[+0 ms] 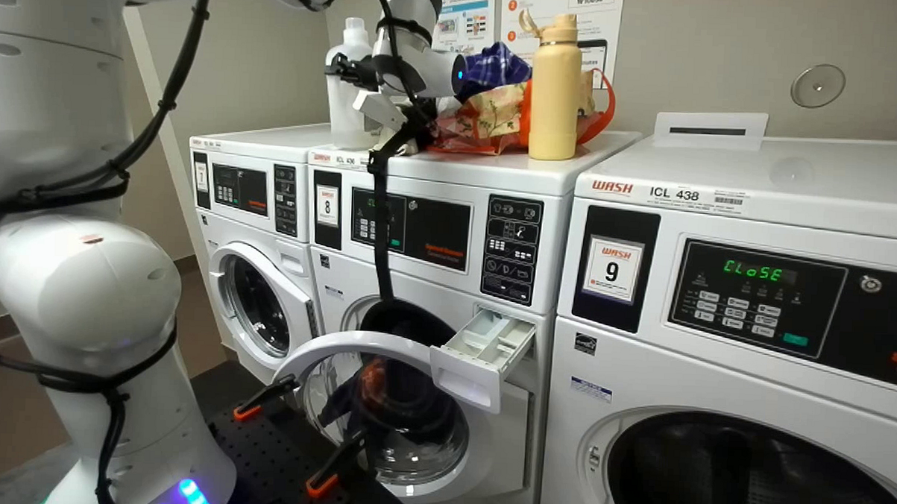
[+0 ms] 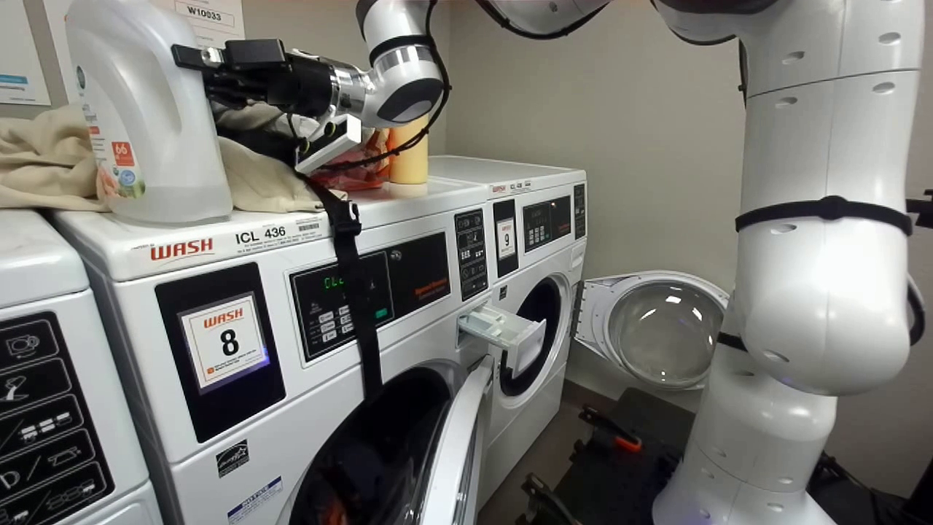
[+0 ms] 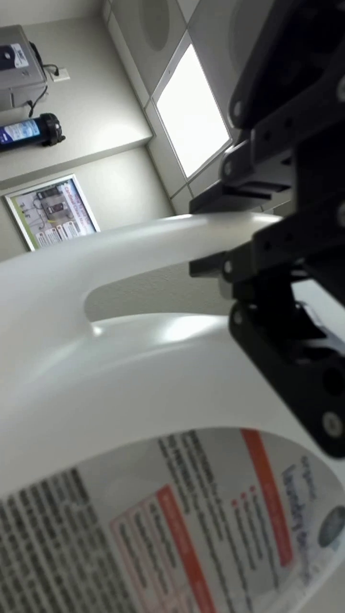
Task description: Put some detergent in the detergent compartment drawer of the washing machine in the middle
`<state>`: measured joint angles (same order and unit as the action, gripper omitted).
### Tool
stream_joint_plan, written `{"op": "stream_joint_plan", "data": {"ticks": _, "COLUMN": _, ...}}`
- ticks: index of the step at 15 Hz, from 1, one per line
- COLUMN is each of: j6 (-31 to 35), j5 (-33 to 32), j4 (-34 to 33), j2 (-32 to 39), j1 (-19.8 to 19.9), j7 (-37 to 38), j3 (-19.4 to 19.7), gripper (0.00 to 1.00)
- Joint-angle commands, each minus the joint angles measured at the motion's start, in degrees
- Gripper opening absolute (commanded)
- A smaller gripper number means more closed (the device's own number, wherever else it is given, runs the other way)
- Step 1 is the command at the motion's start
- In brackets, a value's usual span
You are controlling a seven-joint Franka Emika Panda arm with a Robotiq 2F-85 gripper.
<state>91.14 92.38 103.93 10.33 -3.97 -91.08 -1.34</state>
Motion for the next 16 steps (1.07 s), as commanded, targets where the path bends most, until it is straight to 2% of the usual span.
{"op": "stream_joint_plan", "data": {"ticks": 1, "j6": 7.9, "j5": -1.32, "j4": 0.56, "j2": -4.52, "j1": -1.69, "j7": 0.08, "j3": -1.23, "gripper": 0.06}}
{"op": "stream_joint_plan", "data": {"ticks": 9, "j6": 35.09, "j5": -2.37, "j4": 4.52, "j2": -12.42, "j1": -5.56, "j7": -2.85, "j3": -6.07, "gripper": 0.06}}
{"op": "stream_joint_plan", "data": {"ticks": 16, "j6": 52.2, "j5": -0.5, "j4": 8.65, "j2": -18.48, "j1": -8.13, "j7": -7.24, "j3": -10.73, "gripper": 0.06}}
